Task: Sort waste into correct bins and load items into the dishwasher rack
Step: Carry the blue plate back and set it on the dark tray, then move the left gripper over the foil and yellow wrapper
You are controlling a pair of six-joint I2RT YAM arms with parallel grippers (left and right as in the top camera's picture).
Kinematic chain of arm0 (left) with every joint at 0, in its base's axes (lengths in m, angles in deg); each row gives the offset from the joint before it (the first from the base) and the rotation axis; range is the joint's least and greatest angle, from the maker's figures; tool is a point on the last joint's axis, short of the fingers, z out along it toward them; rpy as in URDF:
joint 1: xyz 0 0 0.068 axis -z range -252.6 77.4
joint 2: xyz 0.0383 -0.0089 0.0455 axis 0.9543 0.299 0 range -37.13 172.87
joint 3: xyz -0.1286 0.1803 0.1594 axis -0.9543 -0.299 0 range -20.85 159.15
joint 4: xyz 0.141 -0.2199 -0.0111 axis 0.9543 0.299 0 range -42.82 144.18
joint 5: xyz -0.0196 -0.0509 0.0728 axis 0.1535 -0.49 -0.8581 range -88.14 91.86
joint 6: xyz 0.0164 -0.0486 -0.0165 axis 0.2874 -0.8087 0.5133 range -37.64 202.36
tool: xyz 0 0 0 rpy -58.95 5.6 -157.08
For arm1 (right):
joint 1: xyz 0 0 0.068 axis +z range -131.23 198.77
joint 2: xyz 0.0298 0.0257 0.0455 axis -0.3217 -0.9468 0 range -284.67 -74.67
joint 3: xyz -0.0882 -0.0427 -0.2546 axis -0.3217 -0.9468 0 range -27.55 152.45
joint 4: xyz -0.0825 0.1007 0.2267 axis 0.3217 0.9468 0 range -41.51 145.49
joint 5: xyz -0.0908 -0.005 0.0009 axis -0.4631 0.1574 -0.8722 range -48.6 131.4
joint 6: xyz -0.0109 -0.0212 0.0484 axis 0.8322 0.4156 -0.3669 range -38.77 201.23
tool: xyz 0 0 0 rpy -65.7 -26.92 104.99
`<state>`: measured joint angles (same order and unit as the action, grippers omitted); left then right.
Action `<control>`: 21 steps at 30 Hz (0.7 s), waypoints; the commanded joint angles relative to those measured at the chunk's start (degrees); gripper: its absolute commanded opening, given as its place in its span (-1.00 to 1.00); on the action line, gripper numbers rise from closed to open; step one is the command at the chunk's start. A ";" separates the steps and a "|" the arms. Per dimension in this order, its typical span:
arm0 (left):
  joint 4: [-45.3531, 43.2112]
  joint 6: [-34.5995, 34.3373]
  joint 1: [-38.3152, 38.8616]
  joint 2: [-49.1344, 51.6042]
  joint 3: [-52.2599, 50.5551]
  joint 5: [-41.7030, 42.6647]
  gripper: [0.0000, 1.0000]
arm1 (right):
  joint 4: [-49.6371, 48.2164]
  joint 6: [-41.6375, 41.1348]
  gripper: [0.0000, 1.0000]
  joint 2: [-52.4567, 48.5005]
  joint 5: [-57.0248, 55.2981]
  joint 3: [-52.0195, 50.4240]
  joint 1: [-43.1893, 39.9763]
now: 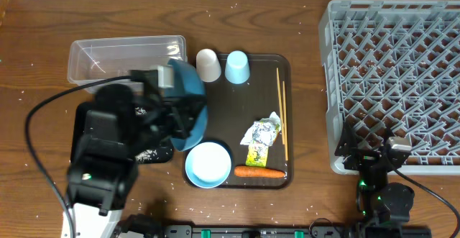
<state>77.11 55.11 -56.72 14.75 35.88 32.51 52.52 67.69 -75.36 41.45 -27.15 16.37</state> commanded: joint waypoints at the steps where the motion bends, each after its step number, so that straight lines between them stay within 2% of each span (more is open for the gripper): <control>1: -1.03 -0.90 9.55 3.72 1.36 -22.53 -0.88 | 0.26 0.33 0.99 0.20 -0.20 -0.09 -0.96; 5: -3.08 -0.26 18.49 10.93 1.36 -29.20 -0.88 | 0.24 0.33 0.98 0.20 -0.20 -0.09 -0.96; 9: -6.38 -0.26 23.71 17.99 1.36 -33.46 -0.88 | 0.24 0.33 0.99 0.20 -0.20 -0.09 -0.96; 21: -13.60 -0.26 25.99 34.05 1.36 -35.28 -0.88 | 0.24 0.33 0.98 0.20 -0.20 -0.09 -0.96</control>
<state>64.26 54.94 -30.80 46.61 35.88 -0.51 52.52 67.69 -75.36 41.45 -27.15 16.37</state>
